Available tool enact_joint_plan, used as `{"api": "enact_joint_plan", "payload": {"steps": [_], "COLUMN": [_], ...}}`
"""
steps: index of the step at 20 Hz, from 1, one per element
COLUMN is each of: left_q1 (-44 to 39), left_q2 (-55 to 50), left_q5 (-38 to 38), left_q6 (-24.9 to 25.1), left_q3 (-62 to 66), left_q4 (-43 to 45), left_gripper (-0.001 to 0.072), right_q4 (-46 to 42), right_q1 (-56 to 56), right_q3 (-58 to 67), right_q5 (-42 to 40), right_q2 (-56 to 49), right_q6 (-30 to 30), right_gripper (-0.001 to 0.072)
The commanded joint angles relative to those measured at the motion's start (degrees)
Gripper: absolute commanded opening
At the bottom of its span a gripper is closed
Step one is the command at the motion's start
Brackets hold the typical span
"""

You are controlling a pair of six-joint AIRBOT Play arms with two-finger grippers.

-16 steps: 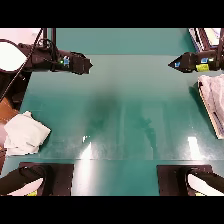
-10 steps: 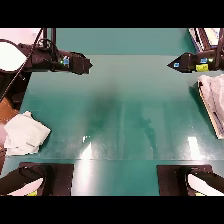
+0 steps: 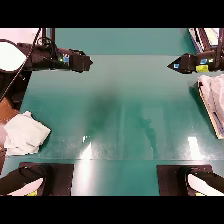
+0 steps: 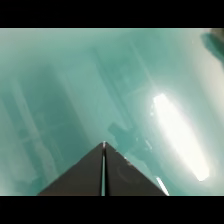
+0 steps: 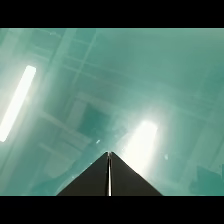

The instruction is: Fold the shirts.

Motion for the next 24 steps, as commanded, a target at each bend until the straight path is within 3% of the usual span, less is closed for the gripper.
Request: {"api": "enact_joint_plan", "payload": {"steps": [1,5,8,10,11,15,17,18,22,23,24], "left_q1": [2.6,12.4,21.1,27.0,29.3,35.3,36.8,37.0,37.0,37.0,37.0], "left_q2": [2.4,12.5,17.8,18.5,18.5,18.4,18.4,18.4,18.4,18.4,18.4], "left_q5": [-6.2,-22.9,-30.6,-30.7,-29.6,-21.6,-20.1,-20.1,-21.3,-21.6,-21.8], "left_q6": [-0.2,-3.5,-3.4,-3.5,-3.5,-3.5,-3.5,-3.6,-3.7,-3.8,-4.8], "left_q3": [0.8,-3.6,-13.3,-21.0,-25.0,-41.6,-47.3,-48.9,-49.9,-49.8,-49.5], "left_q4": [3.8,24.9,34.7,34.9,34.9,34.8,34.8,34.9,34.6,34.6,34.6], "left_gripper": [0.0029,0.0029,0.0062,0.0618,0.0681,0.0682,0.0681,0.0648,0.0081,0.0030,0.0029], "right_q4": [0.0,-0.1,0.0,-0.1,-0.1,-0.1,-0.1,-0.1,-0.1,0.0,0.0], "right_q1": [0.0,0.0,0.0,0.0,0.0,0.0,0.0,0.0,0.0,0.0,0.0], "right_q3": [0.0,0.0,0.0,0.0,0.0,0.0,0.0,0.0,0.0,0.0,0.0], "right_q5": [0.7,1.1,0.9,1.0,1.0,0.7,0.7,0.5,-0.1,-0.1,-0.1], "right_q2": [0.0,0.0,0.0,0.0,0.0,0.0,0.0,0.0,0.0,0.0,0.0], "right_q6": [0.0,0.0,0.0,0.0,0.0,0.0,0.0,0.0,0.0,0.0,0.0], "right_gripper": [0.0022,0.0022,0.0022,0.0022,0.0022,0.0022,0.0022,0.0022,0.0022,0.0022,0.0022]}}
